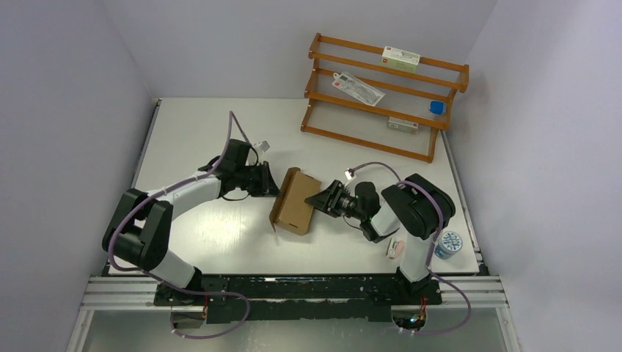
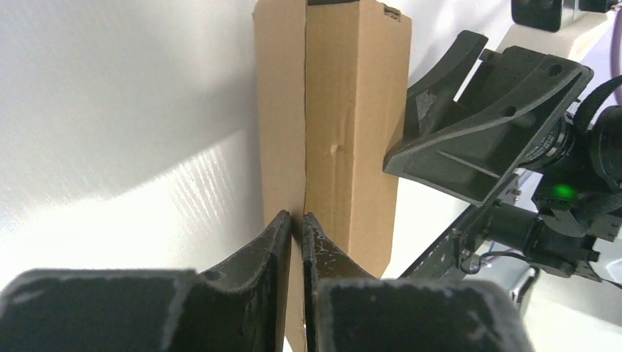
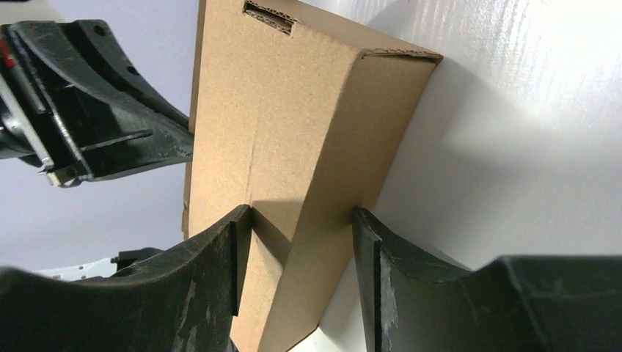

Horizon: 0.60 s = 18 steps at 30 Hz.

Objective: Fold the paper box

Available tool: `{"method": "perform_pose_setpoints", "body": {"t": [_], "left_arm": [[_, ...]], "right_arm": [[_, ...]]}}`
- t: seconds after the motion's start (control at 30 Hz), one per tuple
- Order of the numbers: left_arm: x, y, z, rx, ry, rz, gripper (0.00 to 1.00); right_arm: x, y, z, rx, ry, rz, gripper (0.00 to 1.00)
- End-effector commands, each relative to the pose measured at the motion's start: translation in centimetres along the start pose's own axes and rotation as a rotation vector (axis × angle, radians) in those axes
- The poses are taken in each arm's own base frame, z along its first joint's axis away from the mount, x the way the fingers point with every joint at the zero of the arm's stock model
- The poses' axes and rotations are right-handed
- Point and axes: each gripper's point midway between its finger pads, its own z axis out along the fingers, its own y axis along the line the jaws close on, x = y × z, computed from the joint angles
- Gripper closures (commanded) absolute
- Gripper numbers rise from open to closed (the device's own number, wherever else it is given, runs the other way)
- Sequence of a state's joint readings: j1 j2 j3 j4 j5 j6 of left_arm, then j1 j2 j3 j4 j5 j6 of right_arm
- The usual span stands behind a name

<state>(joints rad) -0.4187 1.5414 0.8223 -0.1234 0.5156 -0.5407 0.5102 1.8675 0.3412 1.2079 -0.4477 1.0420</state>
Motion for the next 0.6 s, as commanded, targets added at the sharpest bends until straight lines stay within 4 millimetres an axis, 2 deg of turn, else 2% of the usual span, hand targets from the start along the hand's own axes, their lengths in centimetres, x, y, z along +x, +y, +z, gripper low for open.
{"method": "perform_pose_setpoints", "body": {"t": [0.0, 0.2, 0.3, 0.57], "left_arm": [[-1.3, -2.2, -0.9, -0.040, -0.018, 0.096, 0.86], [-2.0, -2.9, -1.1, -0.080, -0.019, 0.141, 0.91], [-2.6, -2.8, -1.7, -0.144, -0.028, 0.178, 0.93], [-3.8, -4.6, -3.3, -0.223, -0.059, 0.276, 0.95]], "right_arm": [[2.3, -4.0, -0.1, 0.159, 0.051, 0.047, 0.53], [2.3, -3.1, 1.0, 0.136, 0.049, 0.050, 0.52], [2.0, -2.9, 1.3, 0.140, 0.043, 0.035, 0.48], [2.0, -2.6, 1.8, 0.136, 0.035, 0.043, 0.37]]}}
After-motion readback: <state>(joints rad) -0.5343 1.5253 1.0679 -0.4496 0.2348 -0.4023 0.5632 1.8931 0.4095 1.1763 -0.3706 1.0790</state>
